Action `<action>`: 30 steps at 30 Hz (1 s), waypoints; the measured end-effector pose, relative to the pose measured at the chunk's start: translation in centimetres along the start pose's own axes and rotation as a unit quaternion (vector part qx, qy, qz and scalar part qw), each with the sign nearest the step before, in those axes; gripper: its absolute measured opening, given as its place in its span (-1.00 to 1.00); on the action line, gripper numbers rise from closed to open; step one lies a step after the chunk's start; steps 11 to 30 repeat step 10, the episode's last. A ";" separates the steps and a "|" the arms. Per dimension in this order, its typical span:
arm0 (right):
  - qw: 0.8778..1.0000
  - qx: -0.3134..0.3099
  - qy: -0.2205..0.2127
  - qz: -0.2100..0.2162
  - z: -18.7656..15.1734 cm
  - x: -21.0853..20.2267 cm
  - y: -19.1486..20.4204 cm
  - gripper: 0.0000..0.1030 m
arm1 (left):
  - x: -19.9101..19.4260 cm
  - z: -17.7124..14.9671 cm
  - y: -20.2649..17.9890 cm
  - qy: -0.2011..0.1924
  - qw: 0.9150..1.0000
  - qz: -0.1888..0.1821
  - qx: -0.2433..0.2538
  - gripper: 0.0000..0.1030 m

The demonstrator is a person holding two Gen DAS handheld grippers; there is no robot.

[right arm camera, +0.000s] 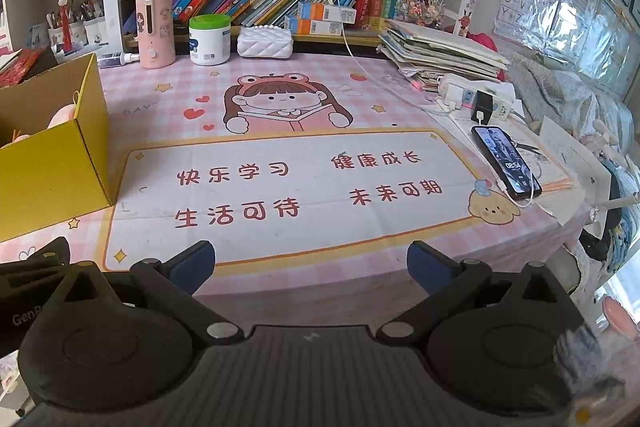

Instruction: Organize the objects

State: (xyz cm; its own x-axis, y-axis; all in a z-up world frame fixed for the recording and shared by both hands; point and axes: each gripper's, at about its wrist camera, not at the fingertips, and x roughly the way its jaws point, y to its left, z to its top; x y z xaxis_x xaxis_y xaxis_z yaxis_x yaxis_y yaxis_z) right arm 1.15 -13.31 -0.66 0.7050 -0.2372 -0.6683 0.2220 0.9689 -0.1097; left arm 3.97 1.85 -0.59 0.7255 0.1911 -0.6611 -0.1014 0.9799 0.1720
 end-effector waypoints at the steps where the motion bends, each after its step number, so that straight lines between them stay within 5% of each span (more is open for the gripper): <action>1: 1.000 0.000 0.000 0.000 0.0 0.0 0.0 1.00 | 0.0 0.0 0.1 0.000 1.000 -0.001 -0.002 1.00; 30: 1.000 0.003 -0.003 -0.001 0.1 -0.3 -0.2 1.00 | 0.2 0.1 0.2 0.002 1.000 -0.010 -0.003 1.00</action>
